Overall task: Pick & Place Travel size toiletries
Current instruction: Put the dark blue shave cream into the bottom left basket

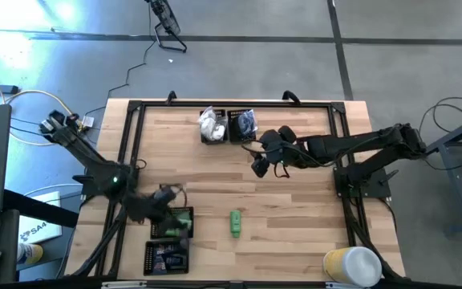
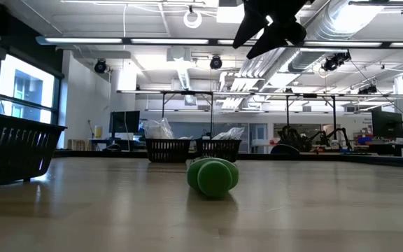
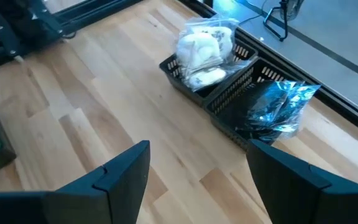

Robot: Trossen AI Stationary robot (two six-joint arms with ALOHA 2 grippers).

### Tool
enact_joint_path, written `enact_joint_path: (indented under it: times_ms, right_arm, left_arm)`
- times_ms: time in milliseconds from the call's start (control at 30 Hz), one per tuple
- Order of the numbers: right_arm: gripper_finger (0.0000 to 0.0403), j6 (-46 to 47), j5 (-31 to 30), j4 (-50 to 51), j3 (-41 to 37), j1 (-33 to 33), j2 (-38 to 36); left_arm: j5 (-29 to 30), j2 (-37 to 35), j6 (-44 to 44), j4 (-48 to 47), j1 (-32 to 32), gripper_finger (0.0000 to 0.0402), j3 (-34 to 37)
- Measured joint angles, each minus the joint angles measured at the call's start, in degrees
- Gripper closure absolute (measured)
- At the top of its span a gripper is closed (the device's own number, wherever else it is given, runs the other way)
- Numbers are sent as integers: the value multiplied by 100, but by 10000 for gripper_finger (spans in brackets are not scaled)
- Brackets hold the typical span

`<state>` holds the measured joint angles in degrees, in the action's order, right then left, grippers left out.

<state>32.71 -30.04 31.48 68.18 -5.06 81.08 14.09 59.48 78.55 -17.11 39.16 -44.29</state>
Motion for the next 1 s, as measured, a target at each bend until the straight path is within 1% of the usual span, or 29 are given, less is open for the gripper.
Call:
enact_joint_path:
  times_ms: [67,200,300,367,533,633,767,1000]
  right_arm:
    - [144,0,-2,0,0,57,0]
    - [144,-5,-2,2,0,152,0]
    - [144,-93,-2,-1,0,228,0]
    - [144,-125,-2,0,0,278,0]
    - [144,-118,-2,-3,0,400,0]
    - [144,-116,0,-38,0,476,0]
    - [144,-108,-1,-47,0,589,0]
    - [144,-107,-2,-89,0,641,0]
  left_arm:
    - [-22,205,426,21,251,401,0]
    - [-324,599,1170,19,640,401,0]
    - [-344,851,1519,8,796,401,-1]
    - [-464,1018,1634,-233,813,401,-100]
    - [-1016,1474,1571,-1674,760,401,-975]
    - [-1082,1690,1321,-2377,735,401,-1414]
    - [-1073,1778,899,-2237,730,401,-1587]
    - [-1080,2066,799,-2133,732,401,-1580]
